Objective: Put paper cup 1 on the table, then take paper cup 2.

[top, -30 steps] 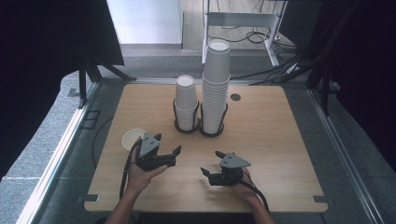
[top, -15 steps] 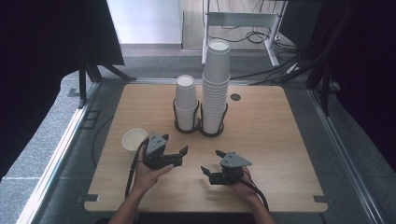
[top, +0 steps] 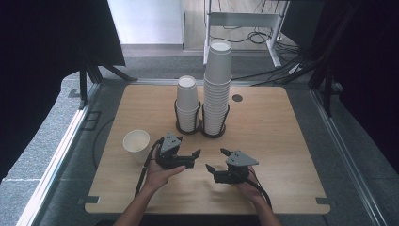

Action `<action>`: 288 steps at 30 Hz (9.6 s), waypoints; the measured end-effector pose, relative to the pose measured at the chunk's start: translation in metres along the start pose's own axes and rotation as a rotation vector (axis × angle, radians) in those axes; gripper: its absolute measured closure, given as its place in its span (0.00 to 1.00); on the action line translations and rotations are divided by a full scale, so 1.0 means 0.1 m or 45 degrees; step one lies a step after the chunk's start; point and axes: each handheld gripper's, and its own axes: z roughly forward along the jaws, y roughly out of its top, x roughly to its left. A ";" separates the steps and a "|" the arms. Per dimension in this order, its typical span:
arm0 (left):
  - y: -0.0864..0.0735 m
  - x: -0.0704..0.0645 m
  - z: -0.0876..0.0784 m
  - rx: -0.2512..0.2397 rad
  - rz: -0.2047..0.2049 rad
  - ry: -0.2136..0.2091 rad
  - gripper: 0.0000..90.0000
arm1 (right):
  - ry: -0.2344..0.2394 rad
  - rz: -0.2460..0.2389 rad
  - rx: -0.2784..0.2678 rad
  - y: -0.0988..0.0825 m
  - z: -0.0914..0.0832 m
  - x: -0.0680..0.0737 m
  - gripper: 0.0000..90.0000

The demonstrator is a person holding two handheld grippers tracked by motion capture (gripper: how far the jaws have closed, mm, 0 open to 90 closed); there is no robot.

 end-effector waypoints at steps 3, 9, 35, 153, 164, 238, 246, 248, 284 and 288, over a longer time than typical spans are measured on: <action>-0.01 0.01 0.01 0.012 -0.002 -0.002 0.17 | -0.002 0.003 -0.009 0.02 -0.01 0.00 0.19; 0.00 0.05 0.04 0.018 -0.031 -0.020 0.17 | -0.008 -0.002 -0.016 0.06 -0.01 -0.03 0.19; -0.01 0.01 0.07 0.025 -0.024 -0.064 0.17 | -0.172 0.050 -0.138 0.80 0.10 -0.62 0.18; 1.76 0.54 0.22 -0.243 -0.087 -0.151 0.16 | -0.172 0.177 -0.221 1.86 0.53 -1.18 0.04; 1.91 0.52 0.32 -0.235 -0.057 -0.152 0.11 | -0.173 0.166 -0.216 1.86 0.53 -1.18 0.04; 2.51 0.39 0.58 -0.352 -0.023 -0.143 0.10 | -0.166 0.165 -0.227 1.85 0.53 -1.18 0.04; 2.63 0.34 0.30 -0.441 0.024 -0.130 0.10 | -0.159 0.175 -0.218 1.85 0.52 -1.18 0.04; 2.64 0.34 0.24 -0.456 0.025 -0.132 0.10 | -0.159 0.177 -0.218 1.85 0.53 -1.18 0.04; 1.77 0.25 -0.37 -0.414 0.110 -0.232 0.10 | -0.172 0.146 -0.219 1.85 0.52 -1.17 0.04; 1.60 0.26 -0.36 -0.402 0.074 -0.263 0.10 | -0.171 0.150 -0.217 1.85 0.52 -1.17 0.04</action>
